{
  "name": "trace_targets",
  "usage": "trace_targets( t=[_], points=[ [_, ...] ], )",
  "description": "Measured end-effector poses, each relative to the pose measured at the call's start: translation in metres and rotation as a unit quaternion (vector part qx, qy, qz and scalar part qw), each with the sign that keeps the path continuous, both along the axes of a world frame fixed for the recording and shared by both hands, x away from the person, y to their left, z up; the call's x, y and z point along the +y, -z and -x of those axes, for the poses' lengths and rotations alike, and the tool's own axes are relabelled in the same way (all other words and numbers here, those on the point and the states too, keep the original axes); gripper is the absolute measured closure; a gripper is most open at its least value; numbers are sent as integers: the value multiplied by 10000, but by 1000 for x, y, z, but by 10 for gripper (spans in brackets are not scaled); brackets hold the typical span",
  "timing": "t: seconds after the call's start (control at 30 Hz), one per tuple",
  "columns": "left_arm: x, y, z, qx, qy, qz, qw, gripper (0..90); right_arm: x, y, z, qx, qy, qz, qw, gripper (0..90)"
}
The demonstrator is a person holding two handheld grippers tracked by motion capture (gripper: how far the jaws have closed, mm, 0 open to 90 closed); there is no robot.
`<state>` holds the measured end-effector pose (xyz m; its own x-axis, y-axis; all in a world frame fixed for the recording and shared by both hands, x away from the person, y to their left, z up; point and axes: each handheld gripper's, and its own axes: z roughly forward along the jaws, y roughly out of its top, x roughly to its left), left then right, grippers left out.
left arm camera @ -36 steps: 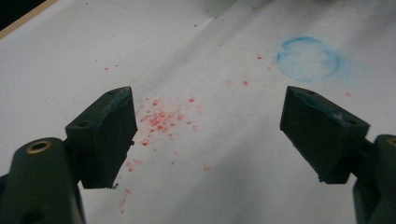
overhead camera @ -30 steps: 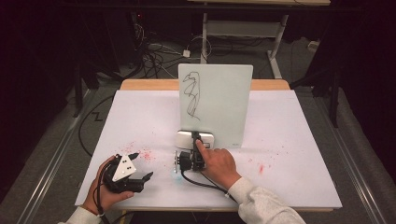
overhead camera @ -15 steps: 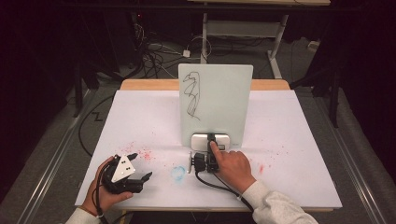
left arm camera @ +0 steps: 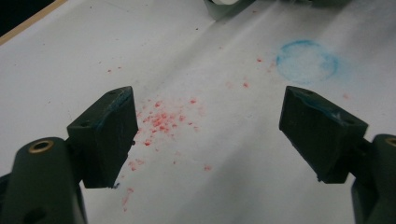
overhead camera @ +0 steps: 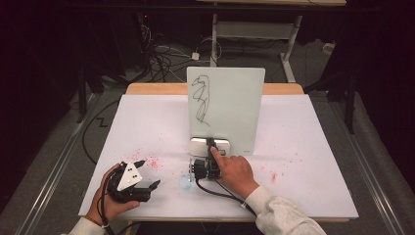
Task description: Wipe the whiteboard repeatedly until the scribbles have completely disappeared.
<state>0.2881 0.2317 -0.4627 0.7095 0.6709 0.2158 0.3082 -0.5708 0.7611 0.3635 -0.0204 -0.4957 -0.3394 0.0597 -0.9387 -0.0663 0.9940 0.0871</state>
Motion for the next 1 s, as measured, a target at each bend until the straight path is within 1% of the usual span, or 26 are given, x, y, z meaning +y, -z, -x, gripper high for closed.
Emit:
trace_targets(
  t=[0.07, 0.1, 0.13, 0.2, 0.27, 0.3, 0.33, 0.4, 0.47, 0.5, 0.57, 0.6, 0.63, 0.67, 0.7, 0.73, 0.77, 0.83, 0.9, 0.97, 1.0],
  points=[
    [1, 0, 0, -1, 1, 9, 10000, 186, 0, -9, -4, -6, -81, -231, 9997, 309],
    [1, 0, 0, -5, 4, 13, 10000, 187, 0, -14, -6, -47, -126, -334, 9994, 309],
    [1, -1, 0, -10, -1, 17, 10000, 186, -1, -20, -8, -36, -84, -466, 9989, 309],
    [1, -1, 1, -15, 2, 21, 10000, 187, -2, -30, -12, -34, -85, -684, 9976, 309],
    [1, -2, 1, -29, 9, 17, 10000, 186, -3, -41, -16, -88, -91, -959, 9953, 309],
    [0, -2, 1, -36, 8, 19, 10000, 187, -4, -47, -19, -114, -77, -1048, 9944, 309],
    [0, -2, 1, -35, 2, 18, 10000, 187, -5, -54, -21, -59, -57, -1099, 9939, 309],
    [0, -2, 1, -34, -3, 24, 10000, 186, -6, -64, -24, -122, -15, -1235, 9923, 309],
    [1, -2, 1, -36, 0, 26, 10000, 186, -8, -73, -28, -91, 44, -1489, 9888, 309],
    [1, -2, 1, -33, 1, 28, 10000, 187, -10, -79, -30, -83, 103, -1649, 9862, 309],
    [1, -1, 1, -29, -5, 28, 10000, 186, -12, -86, -32, -107, 167, -1860, 9824, 308],
    [1, -1, 1, -29, -4, 28, 10000, 186, -13, -88, -33, -81, 187, -1955, 9805, 308],
    [1, -2, 1, -31, 0, 27, 10000, 186, -13, -88, -33, -114, 212, -1986, 9798, 309],
    [1, -2, 1, -31, 2, 32, 10000, 186, -12, -86, -32, -140, 240, -1980, 9798, 309],
    [1, -2, 1, -34, 2, 33, 10000, 186, -11, -82, -31, -229, 227, -1937, 9805, 309],
    [1, -2, 1, -35, 1, 32, 10000, 186, -11, -79, -30, -192, 209, -1933, 9807, 309],
    [1, -2, 1, -35, 5, 38, 10000, 186, -10, -75, -29, -196, 174, -1885, 9817, 309],
    [1, -2, 1, -32, 10, 26, 10000, 186, -9, -67, -26, -121, 131, -1802, 9835, 309],
    [0, -2, 2, -24, 23, 26, 10000, 186, -8, -58, -23, -126, 68, -1642, 9863, 309],
    [0, -2, 2, -28, 20, 30, 10000, 186, -7, -56, -22, -99, 42, -1540, 9880, 309],
    [0, -2, 1, -28, 19, 33, 10000, 186, -8, -59, -23, -33, 5, -1564, 9877, 309]
  ],
)
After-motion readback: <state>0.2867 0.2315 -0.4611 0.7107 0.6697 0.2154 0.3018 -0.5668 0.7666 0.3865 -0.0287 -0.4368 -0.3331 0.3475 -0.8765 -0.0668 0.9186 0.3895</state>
